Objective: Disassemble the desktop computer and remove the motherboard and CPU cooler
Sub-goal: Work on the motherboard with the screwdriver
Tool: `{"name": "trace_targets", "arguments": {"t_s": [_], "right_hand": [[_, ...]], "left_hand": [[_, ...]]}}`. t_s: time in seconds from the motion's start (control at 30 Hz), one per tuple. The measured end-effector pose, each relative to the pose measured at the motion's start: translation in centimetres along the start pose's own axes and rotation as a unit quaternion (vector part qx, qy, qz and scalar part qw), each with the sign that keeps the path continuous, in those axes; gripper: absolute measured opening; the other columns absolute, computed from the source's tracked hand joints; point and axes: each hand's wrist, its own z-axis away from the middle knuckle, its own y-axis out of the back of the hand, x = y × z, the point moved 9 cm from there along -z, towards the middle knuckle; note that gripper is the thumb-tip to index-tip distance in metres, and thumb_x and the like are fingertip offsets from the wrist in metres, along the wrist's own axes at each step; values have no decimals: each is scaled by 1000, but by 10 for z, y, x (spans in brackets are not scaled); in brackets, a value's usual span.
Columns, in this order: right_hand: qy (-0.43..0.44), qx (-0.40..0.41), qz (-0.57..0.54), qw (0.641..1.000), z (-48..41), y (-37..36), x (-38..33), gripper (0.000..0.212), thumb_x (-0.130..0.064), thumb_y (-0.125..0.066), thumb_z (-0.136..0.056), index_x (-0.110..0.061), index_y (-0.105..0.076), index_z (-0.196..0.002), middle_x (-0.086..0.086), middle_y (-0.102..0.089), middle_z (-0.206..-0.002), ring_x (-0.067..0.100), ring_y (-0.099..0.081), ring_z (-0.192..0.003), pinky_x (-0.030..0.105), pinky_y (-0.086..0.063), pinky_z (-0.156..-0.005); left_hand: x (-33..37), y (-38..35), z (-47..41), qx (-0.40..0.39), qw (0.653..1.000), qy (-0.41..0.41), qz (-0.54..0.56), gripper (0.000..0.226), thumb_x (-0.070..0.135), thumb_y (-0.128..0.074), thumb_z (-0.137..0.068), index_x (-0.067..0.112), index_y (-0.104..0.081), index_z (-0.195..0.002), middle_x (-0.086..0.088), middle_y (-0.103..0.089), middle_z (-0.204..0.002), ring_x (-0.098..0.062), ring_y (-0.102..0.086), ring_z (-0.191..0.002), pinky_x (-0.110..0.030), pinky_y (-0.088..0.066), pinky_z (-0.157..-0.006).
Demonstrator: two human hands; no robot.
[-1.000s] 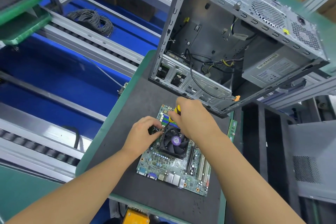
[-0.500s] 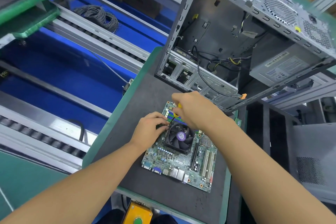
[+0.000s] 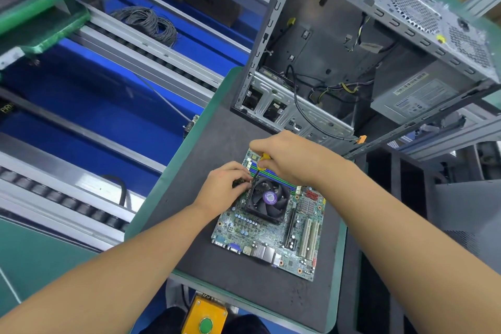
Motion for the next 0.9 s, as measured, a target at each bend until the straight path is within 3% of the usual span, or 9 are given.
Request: {"name": "trace_targets", "arguments": {"t_s": [0.17,0.23,0.37,0.47,0.57,0.67,0.8,0.9], "right_hand": [[50,-28,-1,998,4,0,-9,12,-4,-56,-92,-13,-49,-89,7,-51,-86,30,-50,-81,41,-42,-71],[66,-34,3,997,4,0,-15,18,2,-54,-88,-16,-52,-89,2,-48,-89,25,-48,-82,38,-40,-73],[3,-5,-32,999,1,6,-5,2,-17,-49,-95,-17,-50,-93,3,-55,-90,26,-51,-87,37,-42,-73],[-75,36,-38,996,4,8,3,31,-44,-35,-104,-15,-42,-93,3,-49,-82,31,-50,-81,40,-37,-66],[-143,100,-45,984,7,8,7,30,-41,-39,-104,-14,-31,-97,1,-37,-76,30,-44,-73,37,-31,-62],[-215,135,-183,950,7,-2,15,31,-31,-56,-98,-10,-32,-97,6,-46,-79,33,-50,-77,35,-35,-64],[-259,228,-268,899,14,-13,22,16,-20,-55,-96,-12,-41,-93,7,-47,-100,30,-48,-87,33,-37,-72],[-267,298,-468,788,19,-26,33,9,-9,-56,-94,-13,-48,-96,2,-59,-101,18,-57,-86,27,-42,-71]], "left_hand": [[-2,0,1,19,1000,6,10,10,12,-78,-83,13,-78,-93,13,-66,-101,-2,-63,-92,-18,-48,-91],[-2,0,2,25,1000,6,13,11,11,-79,-82,12,-79,-93,16,-64,-100,-1,-61,-93,-13,-46,-91],[-1,1,2,23,1000,9,13,11,11,-79,-82,13,-78,-93,12,-67,-102,-1,-62,-92,-15,-48,-90],[2,4,3,30,999,7,18,11,11,-79,-81,13,-78,-92,9,-69,-103,0,-63,-94,-16,-47,-93],[5,5,4,36,999,11,24,11,11,-79,-82,12,-78,-93,8,-69,-103,-3,-64,-95,-18,-47,-94],[7,6,4,40,999,16,22,10,10,-78,-82,11,-77,-92,7,-69,-102,-4,-64,-94,-19,-48,-92],[8,6,5,46,998,11,28,9,10,-78,-82,11,-77,-90,6,-70,-100,-2,-64,-92,-19,-49,-91],[3,5,7,55,997,17,47,11,11,-79,-82,10,-78,-93,6,-71,-100,-2,-66,-95,-18,-49,-93]]}}
